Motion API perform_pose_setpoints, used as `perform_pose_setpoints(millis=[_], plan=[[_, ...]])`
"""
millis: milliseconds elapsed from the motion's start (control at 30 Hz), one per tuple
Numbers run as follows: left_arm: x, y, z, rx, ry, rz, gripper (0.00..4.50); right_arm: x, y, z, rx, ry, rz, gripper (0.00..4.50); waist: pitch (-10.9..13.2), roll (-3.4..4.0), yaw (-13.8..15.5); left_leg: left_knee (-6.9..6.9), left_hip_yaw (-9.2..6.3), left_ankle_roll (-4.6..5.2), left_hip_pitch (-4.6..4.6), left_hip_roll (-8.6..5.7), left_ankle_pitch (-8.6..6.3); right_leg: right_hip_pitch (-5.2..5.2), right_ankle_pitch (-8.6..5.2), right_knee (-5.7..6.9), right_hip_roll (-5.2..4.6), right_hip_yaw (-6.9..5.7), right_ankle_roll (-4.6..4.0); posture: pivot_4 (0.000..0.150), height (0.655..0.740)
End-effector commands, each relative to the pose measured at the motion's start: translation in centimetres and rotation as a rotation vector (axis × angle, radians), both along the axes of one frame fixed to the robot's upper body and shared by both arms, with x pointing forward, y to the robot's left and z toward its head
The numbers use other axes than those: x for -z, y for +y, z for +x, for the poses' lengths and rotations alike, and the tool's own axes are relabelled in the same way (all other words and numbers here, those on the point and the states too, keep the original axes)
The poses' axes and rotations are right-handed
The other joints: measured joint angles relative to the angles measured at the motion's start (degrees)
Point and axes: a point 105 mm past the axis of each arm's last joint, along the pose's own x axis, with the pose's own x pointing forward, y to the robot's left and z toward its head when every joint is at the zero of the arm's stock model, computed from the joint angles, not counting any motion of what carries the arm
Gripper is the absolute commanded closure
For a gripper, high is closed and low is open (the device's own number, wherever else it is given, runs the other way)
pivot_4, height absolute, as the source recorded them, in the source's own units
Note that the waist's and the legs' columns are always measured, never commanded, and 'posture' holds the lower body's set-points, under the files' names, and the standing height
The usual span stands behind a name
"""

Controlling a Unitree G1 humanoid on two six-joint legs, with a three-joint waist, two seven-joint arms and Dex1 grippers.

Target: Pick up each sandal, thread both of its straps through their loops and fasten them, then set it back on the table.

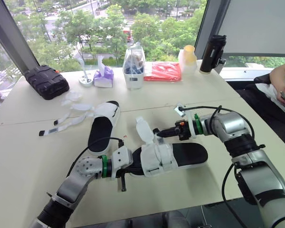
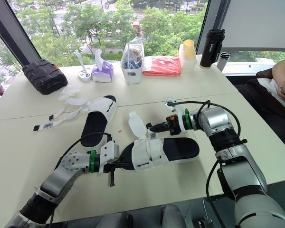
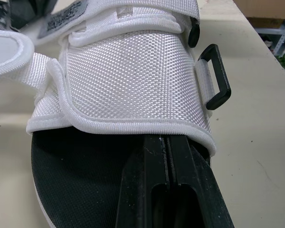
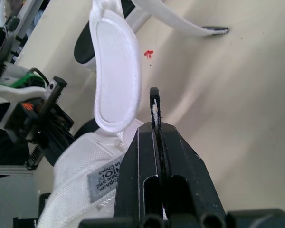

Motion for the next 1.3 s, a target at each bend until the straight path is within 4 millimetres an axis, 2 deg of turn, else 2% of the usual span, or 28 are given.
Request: perform_pose_setpoints(millis=[33, 167, 200, 267, 400, 567, 667, 700, 800, 900, 1033, 1133, 1300], plan=[[3.2, 0.1, -1.6, 0.025, 0.113, 0.083, 4.5, 1.8, -1.4, 0.8, 0.064, -0.036, -0.116, 4.48, 0.0, 0.0, -0.1, 0.0, 0.0, 0.0, 0.01, 0.0, 0.0, 0.01, 0.0, 0.0, 0.0, 0.01, 0.0, 0.15, 0.74], [3.1, 0.2, -1.6, 0.024, 0.113, 0.083, 4.5, 2.0, -1.5, 0.7, 0.042, -0.057, -0.149, 4.48, 0.0, 0.0, 0.0, 0.02, 0.01, -0.01, 0.06, 0.0, 0.01, 0.06, 0.0, 0.0, 0.0, 0.01, 0.0, 0.15, 0.74], [3.2, 0.2, -1.6, 0.024, 0.113, 0.084, 4.5, 2.0, -1.6, 0.5, 0.026, -0.063, -0.16, 4.23, 0.0, 0.0, 0.0, 0.02, 0.0, -0.01, 0.09, 0.0, 0.01, 0.09, 0.0, 0.0, 0.0, 0.01, 0.0, 0.15, 0.74], [3.2, 0.2, -1.5, 0.023, 0.114, 0.085, 4.5, 2.2, -1.6, 0.3, 0.001, -0.084, -0.189, 3.55, 0.0, 0.0, 0.0, 0.03, 0.0, -0.01, 0.1, 0.0, 0.01, 0.11, 0.0, 0.01, 0.0, 0.01, 0.0, 0.15, 0.74], [3.2, 0.3, -1.6, 0.024, 0.115, 0.087, 4.5, 2.0, -1.5, 0.1, -0.034, -0.137, -0.222, 1.64, 0.0, 0.02, 0.0, 0.0, 0.0, 0.0, 0.05, -0.01, 0.0, 0.04, 0.0, 0.01, 0.0, 0.0, 0.0, 0.15, 0.74], [3.3, 0.3, -1.5, 0.024, 0.118, 0.087, 4.5, 1.1, -1.7, 1.9, 0.041, -0.269, -0.257, 1.64, 0.0, 0.02, -0.1, -0.05, -0.01, 0.02, 0.04, 0.0, -0.02, 0.03, 0.0, 0.0, 0.0, 0.0, 0.0, 0.15, 0.74], [3.3, 0.3, -1.5, 0.026, 0.118, 0.088, 4.5, -0.9, -1.7, 3.4, 0.122, -0.342, -0.214, 1.64, 0.0, 0.02, 0.0, -0.05, 0.0, 0.02, 0.04, 0.0, -0.02, 0.02, 0.0, 0.0, 0.0, 0.01, 0.0, 0.15, 0.74], [3.3, 0.4, -1.4, 0.025, 0.118, 0.089, 4.5, -2.8, -1.7, 3.6, 0.15, -0.345, -0.154, 1.64, 0.0, 0.03, 0.0, -0.05, -0.01, 0.01, 0.04, 0.0, -0.01, 0.01, 0.0, 0.0, 0.0, 0.01, 0.0, 0.15, 0.74], [3.4, 0.4, -1.3, 0.023, 0.116, 0.091, 4.5, -6.1, -1.2, 3.0, 0.148, -0.33, -0.039, 1.64, 0.0, 0.11, 0.0, -0.05, 0.02, 0.01, -0.03, -0.01, -0.01, -0.06, 0.0, 0.0, 0.0, 0.07, -0.01, 0.15, 0.74], [3.4, 0.5, -1.2, 0.023, 0.114, 0.094, 4.5, -7.7, -0.5, 1.2, 0.091, -0.267, 0.037, 1.64, 0.0, 0.11, 0.1, -0.07, -0.04, 0.01, -0.01, 0.0, -0.02, -0.05, 0.0, 0.01, 0.0, 0.04, -0.01, 0.15, 0.74], [3.5, 0.6, -1.1, 0.027, 0.112, 0.097, 4.5, -8.1, 0.3, -0.5, 0.042, -0.162, 0.09, 1.64, 0.0, 0.1, 0.0, -0.07, -0.03, 0.02, 0.0, 0.0, -0.02, -0.03, 0.0, 0.0, 0.0, 0.04, -0.02, 0.15, 0.74], [3.4, 0.6, -1.0, 0.035, 0.106, 0.102, 4.5, -7.5, 1.2, -1.9, -0.024, -0.108, 0.094, 1.64, 0.0, 0.1, 0.0, -0.07, -0.02, 0.02, 0.0, 0.0, -0.02, -0.03, 0.0, 0.0, 0.0, 0.04, -0.02, 0.15, 0.74], [3.4, 0.6, -0.8, 0.037, 0.101, 0.104, 4.5, -5.4, 1.7, -1.9, -0.034, -0.096, 0.053, 1.64, 0.0, 0.1, 0.0, -0.05, 0.01, 0.02, 0.0, -0.01, -0.02, -0.03, 0.0, 0.0, -0.01, 0.05, -0.01, 0.15, 0.74]])
